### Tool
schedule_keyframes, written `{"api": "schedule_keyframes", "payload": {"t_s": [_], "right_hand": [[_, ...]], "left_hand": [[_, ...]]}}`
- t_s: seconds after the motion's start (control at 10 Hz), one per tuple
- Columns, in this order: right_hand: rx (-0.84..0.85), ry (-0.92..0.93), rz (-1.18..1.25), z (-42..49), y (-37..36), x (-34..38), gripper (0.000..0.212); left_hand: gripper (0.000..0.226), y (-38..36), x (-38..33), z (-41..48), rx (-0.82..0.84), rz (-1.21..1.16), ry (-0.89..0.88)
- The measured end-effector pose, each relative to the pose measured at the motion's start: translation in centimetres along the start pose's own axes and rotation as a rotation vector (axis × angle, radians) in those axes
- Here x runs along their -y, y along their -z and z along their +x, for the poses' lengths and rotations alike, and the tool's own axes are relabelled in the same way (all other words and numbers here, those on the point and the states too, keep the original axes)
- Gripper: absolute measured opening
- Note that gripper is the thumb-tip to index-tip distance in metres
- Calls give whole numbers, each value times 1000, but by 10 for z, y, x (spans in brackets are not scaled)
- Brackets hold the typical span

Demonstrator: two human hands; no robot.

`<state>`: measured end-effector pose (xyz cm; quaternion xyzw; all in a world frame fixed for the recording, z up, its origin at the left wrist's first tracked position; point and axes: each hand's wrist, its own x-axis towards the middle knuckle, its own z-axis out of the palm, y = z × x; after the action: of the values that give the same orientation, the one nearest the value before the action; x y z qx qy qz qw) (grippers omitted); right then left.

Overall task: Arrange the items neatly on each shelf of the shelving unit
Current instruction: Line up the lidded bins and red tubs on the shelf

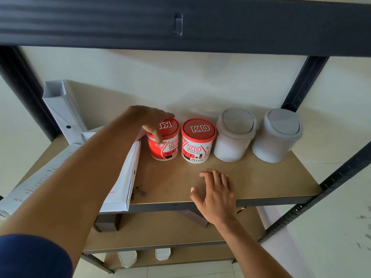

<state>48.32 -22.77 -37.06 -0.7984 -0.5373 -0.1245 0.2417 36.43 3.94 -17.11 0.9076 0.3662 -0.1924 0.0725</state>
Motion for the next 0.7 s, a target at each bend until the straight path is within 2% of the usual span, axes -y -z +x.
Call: {"api": "schedule_keyframes", "payload": {"t_s": [0.1, 0.2, 0.3, 0.5, 0.7], "right_hand": [[-4, 4, 7, -1, -1, -1, 46], [-11, 3, 2, -1, -2, 0, 46], [-9, 0, -5, -1, -2, 0, 46], [-3, -4, -10, -1, -2, 0, 46], [-14, -2, -7, -2, -3, 1, 46]], "left_hand": [[130, 11, -3, 4, 83, 56, 23], [140, 10, -1, 0, -19, 35, 135], [140, 0, 1, 5, -55, -116, 140], [118, -5, 9, 21, -54, -217, 108], [129, -13, 41, 58, -77, -153, 95]]}}
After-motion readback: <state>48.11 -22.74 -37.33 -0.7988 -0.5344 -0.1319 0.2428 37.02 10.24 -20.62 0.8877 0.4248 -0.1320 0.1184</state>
